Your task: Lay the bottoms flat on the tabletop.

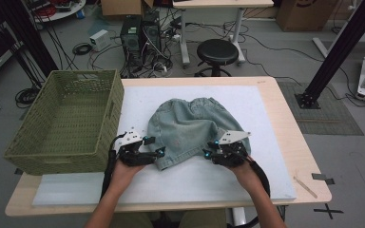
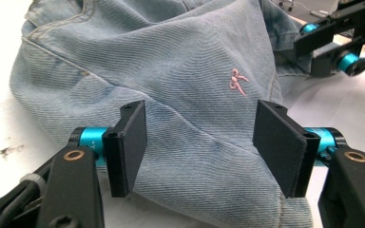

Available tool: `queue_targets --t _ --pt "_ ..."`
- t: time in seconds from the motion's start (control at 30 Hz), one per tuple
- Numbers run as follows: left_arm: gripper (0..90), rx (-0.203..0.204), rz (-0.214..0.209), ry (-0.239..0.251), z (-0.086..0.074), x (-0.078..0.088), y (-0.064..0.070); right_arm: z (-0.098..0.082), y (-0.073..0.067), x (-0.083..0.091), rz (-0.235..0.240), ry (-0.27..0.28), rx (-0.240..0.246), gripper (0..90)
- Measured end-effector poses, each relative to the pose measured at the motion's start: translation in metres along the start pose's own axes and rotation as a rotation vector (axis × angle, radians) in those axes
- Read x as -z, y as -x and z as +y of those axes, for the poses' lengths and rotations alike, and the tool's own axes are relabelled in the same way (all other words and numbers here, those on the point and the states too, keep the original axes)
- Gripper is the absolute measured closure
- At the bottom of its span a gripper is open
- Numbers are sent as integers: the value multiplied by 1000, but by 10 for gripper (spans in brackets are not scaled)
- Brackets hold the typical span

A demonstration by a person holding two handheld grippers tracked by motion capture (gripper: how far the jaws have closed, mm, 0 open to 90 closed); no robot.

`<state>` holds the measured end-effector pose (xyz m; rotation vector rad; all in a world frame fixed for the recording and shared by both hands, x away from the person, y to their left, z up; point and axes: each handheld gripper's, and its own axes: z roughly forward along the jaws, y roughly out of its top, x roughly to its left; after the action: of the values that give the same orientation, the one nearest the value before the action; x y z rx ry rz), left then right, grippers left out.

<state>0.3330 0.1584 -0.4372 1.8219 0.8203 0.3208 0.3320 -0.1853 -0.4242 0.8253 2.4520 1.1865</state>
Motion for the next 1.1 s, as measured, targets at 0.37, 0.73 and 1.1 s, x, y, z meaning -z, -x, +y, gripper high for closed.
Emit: queue_targets --t 0.37,0.73,1.1 --pt "362 5 5 6 -1 4 -2 -12 11 -7 -100 -114 -15 646" --pt "362 8 8 8 0 5 -3 -15 10 -12 -49 -162 26 834" --pt "362 20 14 9 0 11 -8 -25 9 22 144 -152 196 863"
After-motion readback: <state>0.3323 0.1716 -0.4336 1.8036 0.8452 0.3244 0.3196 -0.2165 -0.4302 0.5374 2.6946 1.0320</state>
